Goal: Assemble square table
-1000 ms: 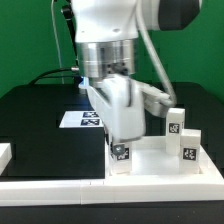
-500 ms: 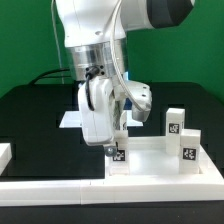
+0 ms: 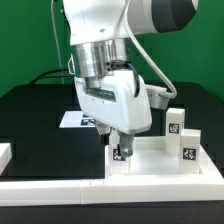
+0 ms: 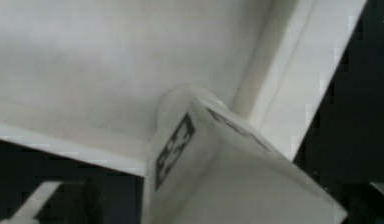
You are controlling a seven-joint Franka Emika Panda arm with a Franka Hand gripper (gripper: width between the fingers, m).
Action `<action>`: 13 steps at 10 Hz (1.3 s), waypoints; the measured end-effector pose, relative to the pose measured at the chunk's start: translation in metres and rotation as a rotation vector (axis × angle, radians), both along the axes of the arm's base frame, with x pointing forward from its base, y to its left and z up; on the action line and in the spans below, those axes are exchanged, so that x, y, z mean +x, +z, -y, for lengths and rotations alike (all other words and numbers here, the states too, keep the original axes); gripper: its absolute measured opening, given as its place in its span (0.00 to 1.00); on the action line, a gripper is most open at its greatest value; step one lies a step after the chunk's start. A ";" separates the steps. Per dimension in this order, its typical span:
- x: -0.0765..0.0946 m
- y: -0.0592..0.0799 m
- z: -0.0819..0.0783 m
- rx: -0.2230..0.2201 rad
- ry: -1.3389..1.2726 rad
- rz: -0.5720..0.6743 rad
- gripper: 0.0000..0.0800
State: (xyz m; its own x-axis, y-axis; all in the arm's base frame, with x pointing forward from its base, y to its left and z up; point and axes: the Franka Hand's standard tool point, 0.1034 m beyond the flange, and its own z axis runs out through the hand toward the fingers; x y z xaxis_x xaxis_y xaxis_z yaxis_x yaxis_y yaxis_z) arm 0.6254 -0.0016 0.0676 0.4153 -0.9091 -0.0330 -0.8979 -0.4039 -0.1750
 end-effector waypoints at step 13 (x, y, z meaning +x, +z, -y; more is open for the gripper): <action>0.002 0.001 0.003 -0.112 0.557 0.045 0.36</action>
Offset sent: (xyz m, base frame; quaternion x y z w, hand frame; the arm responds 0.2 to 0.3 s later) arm 0.0028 0.0084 -0.0024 -0.0161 0.0172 -0.3683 0.9294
